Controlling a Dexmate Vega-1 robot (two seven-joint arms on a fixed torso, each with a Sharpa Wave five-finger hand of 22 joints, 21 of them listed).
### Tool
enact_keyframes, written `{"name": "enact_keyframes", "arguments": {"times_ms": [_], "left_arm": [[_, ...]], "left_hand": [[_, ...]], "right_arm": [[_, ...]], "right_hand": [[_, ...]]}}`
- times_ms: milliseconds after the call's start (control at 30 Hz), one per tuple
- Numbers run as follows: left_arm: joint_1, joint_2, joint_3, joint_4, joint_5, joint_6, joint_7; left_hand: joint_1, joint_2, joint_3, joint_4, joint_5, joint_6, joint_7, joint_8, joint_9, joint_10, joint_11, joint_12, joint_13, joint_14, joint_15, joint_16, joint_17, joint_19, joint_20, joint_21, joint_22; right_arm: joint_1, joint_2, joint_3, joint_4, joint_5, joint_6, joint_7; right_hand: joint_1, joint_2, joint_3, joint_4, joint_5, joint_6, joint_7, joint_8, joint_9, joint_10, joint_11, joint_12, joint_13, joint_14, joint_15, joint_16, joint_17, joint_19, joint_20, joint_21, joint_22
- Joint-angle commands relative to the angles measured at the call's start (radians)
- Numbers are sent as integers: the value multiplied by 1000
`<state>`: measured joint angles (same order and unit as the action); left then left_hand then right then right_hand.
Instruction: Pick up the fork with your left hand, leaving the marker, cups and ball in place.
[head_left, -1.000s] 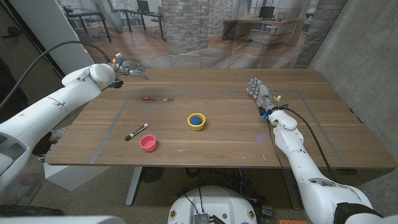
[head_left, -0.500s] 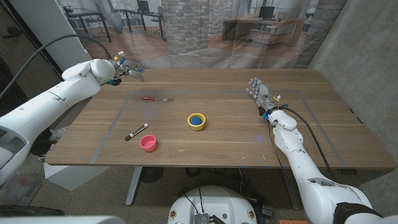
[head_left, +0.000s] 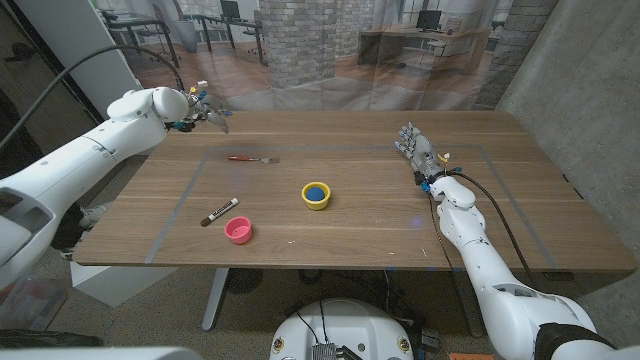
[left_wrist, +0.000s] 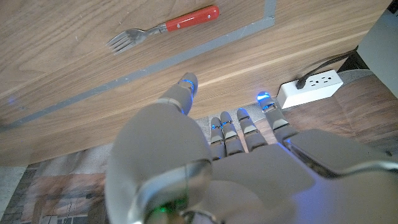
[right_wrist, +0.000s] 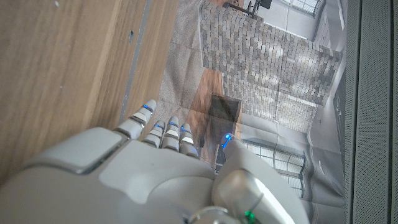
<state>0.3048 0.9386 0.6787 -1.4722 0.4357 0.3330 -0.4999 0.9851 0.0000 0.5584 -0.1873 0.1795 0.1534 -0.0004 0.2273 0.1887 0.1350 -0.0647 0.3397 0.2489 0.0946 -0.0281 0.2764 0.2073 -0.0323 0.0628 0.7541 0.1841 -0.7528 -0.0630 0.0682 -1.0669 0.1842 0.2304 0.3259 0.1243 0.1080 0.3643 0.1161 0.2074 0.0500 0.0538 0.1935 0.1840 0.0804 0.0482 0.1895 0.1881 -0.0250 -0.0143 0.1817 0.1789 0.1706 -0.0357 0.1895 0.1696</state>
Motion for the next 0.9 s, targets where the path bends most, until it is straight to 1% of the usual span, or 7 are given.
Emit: {"name": "enact_keyframes", "arguments": {"times_ms": [33,167,267,533,633,767,900], "left_arm": [[-82,-39,70,60,127,-26,-86],[-101,-50,88,75,159,-39,-111],[-111,-57,93,84,171,-46,-126],[-126,-66,110,86,220,-54,-152],[-124,-63,115,76,241,-59,-158],[-114,-61,110,61,253,-62,-162],[-93,-51,108,31,287,-50,-146]], "left_hand": [[23,-2,-3,4,0,7,-13,-4,3,6,-18,-5,6,-1,-10,-5,2,6,-2,0,5],[32,-10,-14,6,-1,9,-21,-4,3,6,-23,-4,7,-4,-14,-7,3,8,-7,-1,5],[34,-27,-31,11,-1,10,-28,-4,4,2,-31,-6,9,-18,-17,-13,3,4,-11,-4,5],[35,-39,-52,18,1,7,-31,-6,4,-2,-29,-6,12,-28,-16,-18,3,0,-13,-8,5],[31,-45,-62,22,2,7,-31,-7,4,-3,-30,-5,12,-30,-17,-19,3,0,-14,-9,5],[15,-68,-88,29,6,-1,-33,-11,5,-5,-29,-4,15,-32,-16,-21,4,-3,-14,-13,5],[5,-79,-108,36,12,25,-38,-2,6,12,-30,7,18,-23,-17,-19,5,-5,-11,-16,5]], "right_arm": [[21,3,-3,35,-1,15,-5],[29,4,-5,49,-1,20,-5],[33,4,-5,58,0,24,-4],[36,5,-3,68,3,30,-2],[33,5,-3,65,4,31,-3],[27,4,-1,58,6,30,-2],[17,3,-1,42,8,25,-1]], "right_hand": [[2,-10,0,0,4,4,8,4,2,3,6,10,3,-2,7,5,4,10,1,6,2],[2,-10,0,1,4,4,9,4,2,3,7,10,3,-2,8,5,4,10,2,6,2],[1,-10,0,1,4,4,8,3,2,3,6,9,3,-2,8,5,4,10,1,5,2],[0,-10,-1,1,5,4,9,3,2,3,8,9,3,-2,7,5,4,10,1,5,2],[0,-10,-1,0,5,4,9,3,2,4,10,10,3,-1,7,5,4,10,1,5,2],[0,-11,-2,0,5,4,9,3,2,4,10,10,3,-1,8,5,4,10,1,5,2],[-1,-11,-2,0,6,4,9,3,2,3,8,9,3,-1,7,4,4,11,2,5,2]]}}
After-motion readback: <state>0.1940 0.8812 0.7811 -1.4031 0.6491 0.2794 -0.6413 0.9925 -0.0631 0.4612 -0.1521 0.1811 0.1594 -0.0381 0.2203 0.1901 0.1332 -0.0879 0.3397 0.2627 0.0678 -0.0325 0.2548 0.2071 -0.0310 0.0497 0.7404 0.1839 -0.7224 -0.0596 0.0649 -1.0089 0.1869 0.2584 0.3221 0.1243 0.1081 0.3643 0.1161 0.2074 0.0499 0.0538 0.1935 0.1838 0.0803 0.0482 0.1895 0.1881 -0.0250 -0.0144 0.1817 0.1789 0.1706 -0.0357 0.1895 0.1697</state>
